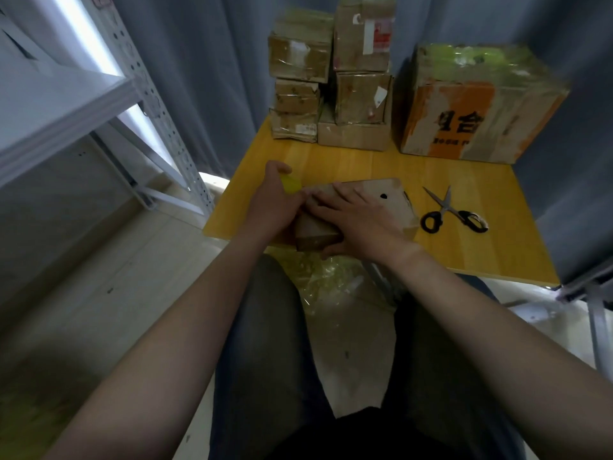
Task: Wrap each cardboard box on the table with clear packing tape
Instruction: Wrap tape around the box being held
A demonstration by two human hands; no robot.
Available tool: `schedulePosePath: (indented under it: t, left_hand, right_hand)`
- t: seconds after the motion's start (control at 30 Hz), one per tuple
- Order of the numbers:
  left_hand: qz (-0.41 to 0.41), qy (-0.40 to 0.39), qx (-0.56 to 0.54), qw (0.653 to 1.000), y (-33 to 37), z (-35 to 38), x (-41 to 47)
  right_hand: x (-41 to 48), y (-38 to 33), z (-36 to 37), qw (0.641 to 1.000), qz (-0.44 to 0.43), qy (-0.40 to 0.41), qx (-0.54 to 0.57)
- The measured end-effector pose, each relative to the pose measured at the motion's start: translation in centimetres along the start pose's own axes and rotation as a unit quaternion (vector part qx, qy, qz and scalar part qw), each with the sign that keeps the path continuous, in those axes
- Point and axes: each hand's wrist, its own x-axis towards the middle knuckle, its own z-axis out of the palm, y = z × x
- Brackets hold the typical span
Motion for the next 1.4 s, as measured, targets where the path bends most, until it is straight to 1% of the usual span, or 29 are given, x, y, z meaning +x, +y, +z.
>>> schedulePosePath:
  t: [0.17, 0.27, 0.37, 0.43, 0.47, 0.5, 0.53, 0.57, 0.6, 0.67, 0.7, 0.73, 0.77, 0.87, 0.97, 1.03, 1.07, 1.1, 1.17, 1.23, 1.33, 1.4]
  left_hand:
    - [-0.002, 0.005, -0.010, 1.000, 0.5, -0.6, -0.9]
    - [0.001, 0.035, -0.032, 0.999, 0.7, -1.7, -1.6]
    - [0.029, 0.074, -0.068, 0.995, 1.2, -3.1, -2.3]
    - [0.029, 0.079, -0.085, 0.993, 1.5, -3.8, -2.7]
    - [0.018, 0.072, -0.101, 0.992, 2.0, -4.0, -3.2]
    - [0.009, 0.053, -0.131, 0.990, 2.2, -4.1, -3.5]
    - [0.001, 0.028, -0.168, 0.985, 2.5, -4.2, -4.0]
    - [-0.004, 0.007, -0.202, 0.979, 2.6, -4.2, -4.2]
    - [-0.008, -0.006, -0.221, 0.975, 3.0, -4.2, -4.6]
    - [-0.013, -0.035, -0.235, 0.971, 3.2, -4.0, -5.1]
    - [-0.012, -0.054, -0.232, 0.971, 3.1, -3.6, -5.4]
    - [-0.003, -0.070, -0.217, 0.974, 3.7, -3.1, -5.9]
    - [0.006, -0.079, -0.193, 0.978, 3.9, -2.6, -6.2]
    - [0.043, -0.103, -0.160, 0.981, 4.6, -1.0, -6.8]
    - [0.073, -0.123, -0.133, 0.981, 5.7, 0.5, -7.3]
    - [0.091, -0.119, -0.125, 0.981, 5.9, 1.4, -7.3]
    - [0.080, -0.118, -0.132, 0.981, 6.0, 1.8, -7.3]
    - [0.053, -0.126, -0.150, 0.979, 6.1, 2.0, -7.3]
    - [-0.003, -0.176, -0.198, 0.964, 6.7, 2.7, -7.8]
    - [-0.024, -0.213, -0.239, 0.947, 7.0, 3.4, -8.4]
    - [-0.101, -0.240, -0.287, 0.922, 6.4, 3.9, -9.2]
    - [-0.131, -0.278, -0.260, 0.915, 5.7, 4.3, -9.8]
  right_hand:
    - [-0.4, -0.3, -0.2, 1.000, 0.000, 0.007, -0.002]
    - [-0.1, -1.4, -0.7, 0.999, 0.023, -0.005, 0.027]
    - [1.4, -3.7, -1.1, 0.997, 0.064, 0.004, 0.043]
    - [2.6, -5.1, -0.9, 0.996, 0.067, 0.008, 0.052]
    - [3.1, -5.3, -0.6, 0.995, 0.060, 0.015, 0.082]
    - [3.4, -5.3, -0.7, 0.988, 0.056, 0.030, 0.142]
    - [3.4, -5.0, -1.0, 0.971, 0.063, 0.051, 0.227]
    - [3.3, -4.6, -1.6, 0.941, 0.083, 0.082, 0.317]
    - [3.0, -4.0, -2.5, 0.905, 0.118, 0.120, 0.391]
    - [1.8, -2.9, -4.7, 0.836, 0.185, 0.180, 0.484]
    - [1.1, -2.4, -5.7, 0.809, 0.198, 0.193, 0.518]
    - [0.3, -2.1, -6.5, 0.789, 0.194, 0.189, 0.551]
    - [-0.4, -2.1, -7.2, 0.781, 0.184, 0.173, 0.571]
    - [-1.9, -2.2, -8.0, 0.794, 0.173, 0.140, 0.566]
    - [-3.0, -1.8, -8.2, 0.769, 0.218, 0.154, 0.581]
    - [-3.5, -1.0, -7.8, 0.771, 0.247, 0.159, 0.565]
    - [-3.6, -0.5, -7.6, 0.776, 0.251, 0.165, 0.555]
    - [-3.7, -0.1, -7.4, 0.781, 0.257, 0.169, 0.544]
    - [-3.7, 0.8, -7.1, 0.793, 0.265, 0.166, 0.523]
    - [-3.7, 1.7, -6.8, 0.802, 0.253, 0.171, 0.512]
    - [-3.7, 3.4, -7.2, 0.788, 0.266, 0.232, 0.504]
    - [-3.5, 4.8, -7.5, 0.785, 0.278, 0.253, 0.492]
